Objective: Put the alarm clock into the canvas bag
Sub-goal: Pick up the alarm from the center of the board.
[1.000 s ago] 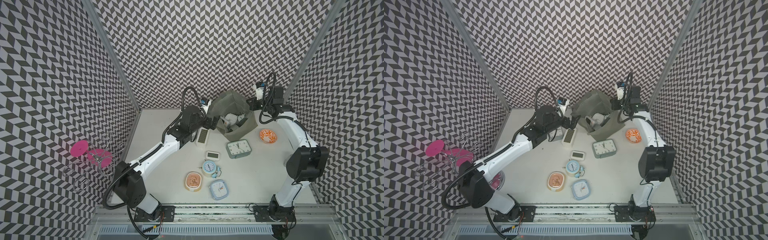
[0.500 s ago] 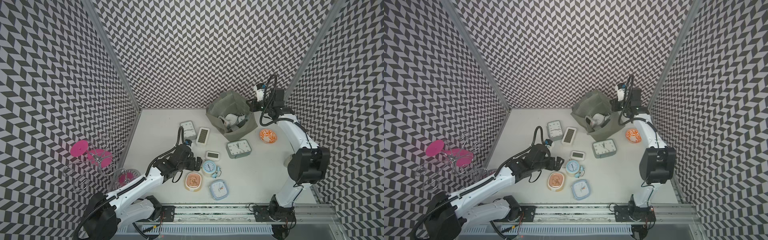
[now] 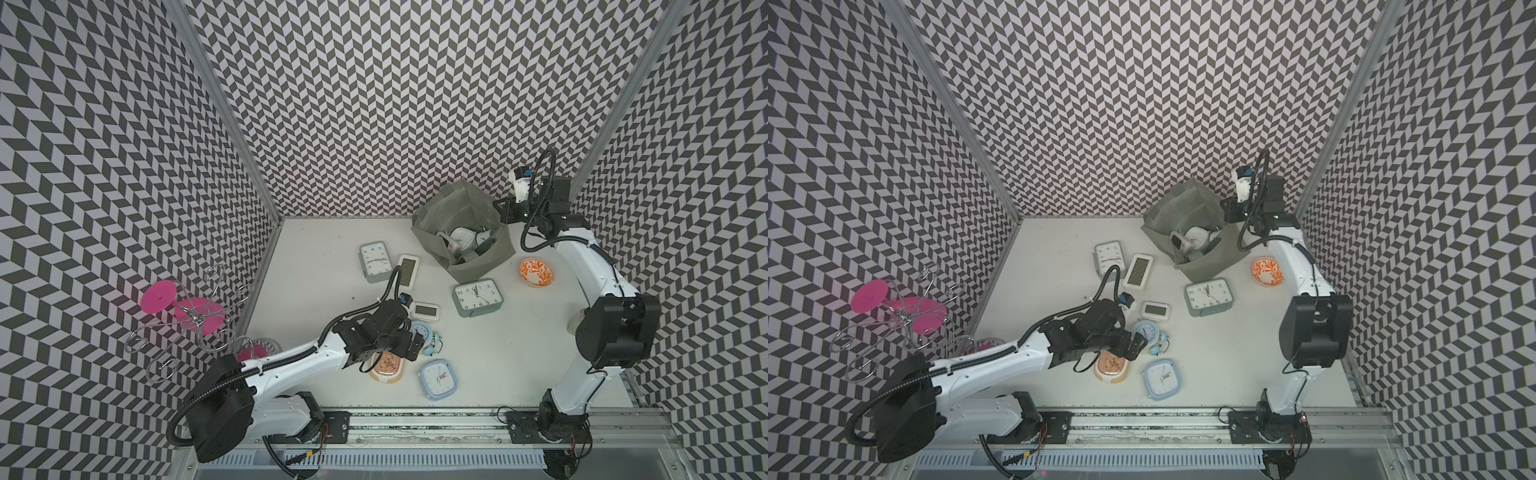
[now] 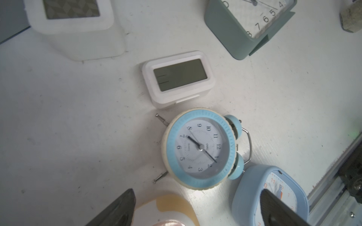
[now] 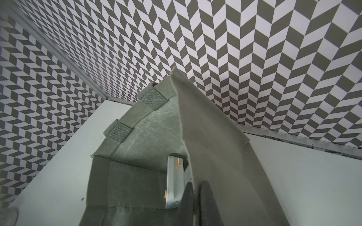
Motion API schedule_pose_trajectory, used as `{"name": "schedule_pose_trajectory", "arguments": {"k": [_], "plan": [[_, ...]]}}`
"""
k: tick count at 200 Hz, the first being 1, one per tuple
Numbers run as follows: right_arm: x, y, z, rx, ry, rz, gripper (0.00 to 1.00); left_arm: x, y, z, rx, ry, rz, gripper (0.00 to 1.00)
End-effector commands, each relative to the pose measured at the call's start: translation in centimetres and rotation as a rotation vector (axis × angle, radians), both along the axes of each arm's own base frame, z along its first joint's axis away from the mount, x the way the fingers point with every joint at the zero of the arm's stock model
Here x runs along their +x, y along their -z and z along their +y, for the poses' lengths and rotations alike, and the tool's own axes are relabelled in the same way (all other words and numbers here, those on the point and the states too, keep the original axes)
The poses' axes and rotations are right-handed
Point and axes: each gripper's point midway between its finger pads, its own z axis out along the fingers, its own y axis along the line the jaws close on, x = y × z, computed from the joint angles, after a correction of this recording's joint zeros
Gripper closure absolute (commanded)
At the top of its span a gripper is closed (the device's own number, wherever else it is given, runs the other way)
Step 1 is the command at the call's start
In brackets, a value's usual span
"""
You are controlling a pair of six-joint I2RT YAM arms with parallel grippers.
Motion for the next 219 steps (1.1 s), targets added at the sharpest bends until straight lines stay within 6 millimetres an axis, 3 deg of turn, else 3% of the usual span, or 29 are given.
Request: {"name": "schedule_pose_trajectory", "arguments": {"k": [1, 72, 184, 219], "plan": [[-0.5, -3.8, 0.4, 0.020, -0.037, -0.120, 1.00, 2.2, -1.8, -1.6, -0.010, 0.017, -0.107, 0.01], [-0.6, -3.5, -0.1, 0.035, -0.044, -0.117, 1.00, 2.6, 1.6, -2.8, 0.077, 0.059, -0.068, 0.01], [-0.5, -3.0, -0.1, 0.048, -0.056, -0.106, 1.00, 3.3, 4.0, -3.9, 0.141, 0.110, -0.079, 0.01], [-0.3, -2.8, -0.3, 0.043, -0.046, -0.103, 1.00, 3.4, 3.8, -4.0, 0.143, 0.106, -0.087, 0.15]]}}
